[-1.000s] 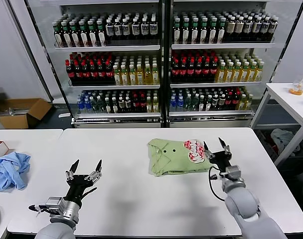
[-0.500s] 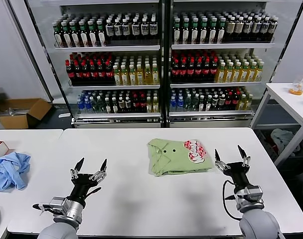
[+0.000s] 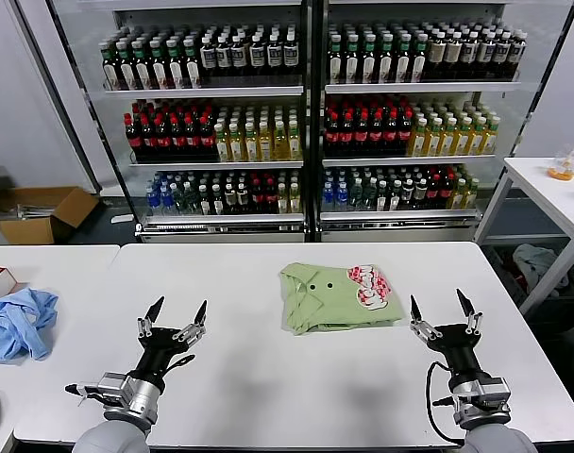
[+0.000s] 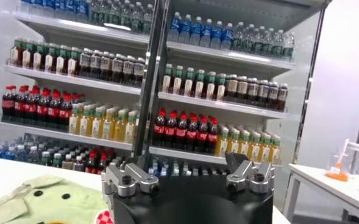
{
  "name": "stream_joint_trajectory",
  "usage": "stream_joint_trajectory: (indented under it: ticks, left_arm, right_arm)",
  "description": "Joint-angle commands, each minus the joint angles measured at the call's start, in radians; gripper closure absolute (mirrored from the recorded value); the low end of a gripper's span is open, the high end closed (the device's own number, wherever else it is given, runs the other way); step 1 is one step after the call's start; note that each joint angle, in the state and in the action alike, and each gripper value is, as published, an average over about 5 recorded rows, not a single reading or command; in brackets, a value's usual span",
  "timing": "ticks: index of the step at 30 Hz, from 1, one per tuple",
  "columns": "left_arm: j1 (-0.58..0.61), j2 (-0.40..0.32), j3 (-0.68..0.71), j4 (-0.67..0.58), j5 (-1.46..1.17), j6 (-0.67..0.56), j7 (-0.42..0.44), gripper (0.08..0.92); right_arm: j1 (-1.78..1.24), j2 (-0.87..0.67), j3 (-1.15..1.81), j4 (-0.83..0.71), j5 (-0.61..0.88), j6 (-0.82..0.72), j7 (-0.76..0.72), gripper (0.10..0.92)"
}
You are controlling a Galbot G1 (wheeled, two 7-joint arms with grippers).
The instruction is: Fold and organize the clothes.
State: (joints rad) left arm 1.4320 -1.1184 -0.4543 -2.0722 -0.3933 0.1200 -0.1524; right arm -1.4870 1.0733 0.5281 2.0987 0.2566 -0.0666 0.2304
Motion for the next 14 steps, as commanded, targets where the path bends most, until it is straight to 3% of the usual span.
stream_joint_trajectory:
  ticks: [1, 14]
  left_arm:
    - [-0.006, -0.02, 0.003, 0.004, 0.005, -0.001, 0.0, 0.177]
    - [0.004, -0.022, 0.0, -0.006, 0.007, -0.003, 0.001, 0.177]
  right_arm:
    - [-0.058, 0.003, 0.01, 0.06, -0.016, 0.016, 0.025, 0.203]
    - [-0.074, 0.009, 0.021, 0.078, -0.017, -0.014, 0.051, 0.203]
